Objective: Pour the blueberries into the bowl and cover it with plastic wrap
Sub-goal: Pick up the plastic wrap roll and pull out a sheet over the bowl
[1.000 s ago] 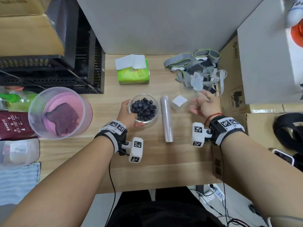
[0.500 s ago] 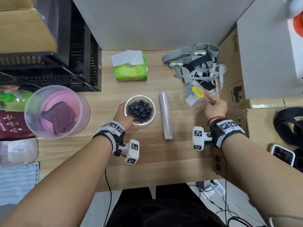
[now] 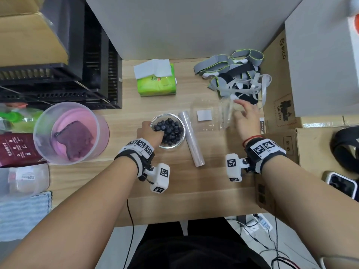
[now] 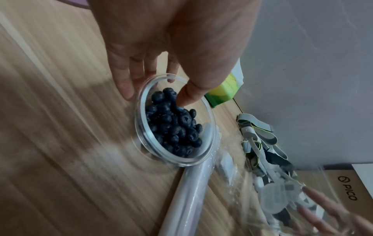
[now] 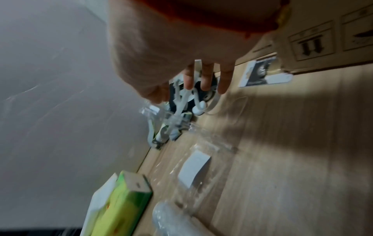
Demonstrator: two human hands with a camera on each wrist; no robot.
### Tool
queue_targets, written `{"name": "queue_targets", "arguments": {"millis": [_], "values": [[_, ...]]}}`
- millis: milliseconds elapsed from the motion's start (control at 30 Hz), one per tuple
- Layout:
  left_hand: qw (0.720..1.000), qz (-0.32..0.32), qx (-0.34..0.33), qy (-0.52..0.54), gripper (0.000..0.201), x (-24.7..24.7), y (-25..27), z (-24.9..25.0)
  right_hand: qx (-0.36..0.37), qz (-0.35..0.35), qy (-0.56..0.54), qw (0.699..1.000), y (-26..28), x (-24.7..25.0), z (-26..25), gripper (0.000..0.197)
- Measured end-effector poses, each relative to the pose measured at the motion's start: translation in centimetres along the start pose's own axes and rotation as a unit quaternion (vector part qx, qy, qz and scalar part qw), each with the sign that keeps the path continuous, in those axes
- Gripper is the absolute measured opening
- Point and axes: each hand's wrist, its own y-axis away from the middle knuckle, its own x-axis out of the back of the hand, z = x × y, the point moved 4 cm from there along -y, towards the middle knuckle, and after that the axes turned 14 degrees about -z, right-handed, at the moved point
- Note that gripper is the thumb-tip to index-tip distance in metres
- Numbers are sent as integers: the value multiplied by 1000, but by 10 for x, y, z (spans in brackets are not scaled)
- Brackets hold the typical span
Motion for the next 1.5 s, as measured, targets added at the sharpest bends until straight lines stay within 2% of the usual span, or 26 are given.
{"name": "queue_targets", "arguments": {"millis": [100, 200, 300, 400, 467, 567, 633, 700, 767, 833, 900, 967, 1067, 1200, 1233, 1400, 1433, 1500], "values": [[1000, -1, -13, 6, 59, 1, 0, -1, 42, -64, 109, 991, -1, -16, -21, 47], [1000, 6, -14, 4, 57, 1, 1, -1, 53, -105, 265, 957, -3, -37, -26, 47], [1000, 2, -17, 0, 56, 1, 3, 1, 58, -108, 322, 939, -3, -52, -21, 43], [1000, 2, -20, 1, 56, 2, 3, 1, 76, -112, 366, 921, -1, -62, -19, 61], [1000, 1, -21, 0, 55, 2, 3, 0, 102, -140, 397, 902, -2, -70, -19, 69], [1000, -5, -20, 4, 52, 3, 1, -1, 96, -189, 414, 885, -8, -85, -17, 49], [1000, -5, -21, 6, 50, 4, 1, -1, 60, -182, 391, 900, -14, -91, -20, 41], [1000, -4, -20, 8, 49, 5, 0, -2, 21, -152, 390, 908, -19, -91, -24, 42], [1000, -6, -21, 11, 48, 5, 0, -2, -7, -140, 423, 895, -23, -91, -25, 41], [1000, -8, -22, 11, 47, 6, -1, -2, 0, -129, 452, 882, -27, -90, -25, 36], [1000, -9, -23, 13, 44, 7, -2, -2, 19, -120, 453, 883, -28, -87, -25, 30], [1000, -11, -25, 9, 43, 7, -3, -1, 25, -119, 446, 887, -26, -80, -24, 33], [1000, -10, -28, 7, 41, 8, -3, 0, 13, -125, 458, 880, -20, -66, -20, 37], [999, 3, -30, 13, 38, 9, -4, 7, -19, -145, 461, 875, -13, -54, -16, 25], [999, 2, -30, 14, 39, 9, -5, 10, -25, -148, 466, 872, -14, -54, -16, 30], [1000, -2, -26, 10, 39, 13, -6, 16, -91, -173, 523, 829, -32, -64, -4, 96], [1000, -3, -26, 9, 39, 13, -6, 16, -99, -174, 530, 824, -34, -66, -2, 99], [1000, -4, -26, 6, 40, 13, -6, 14, -102, -167, 542, 817, -33, -68, 1, 93]]}}
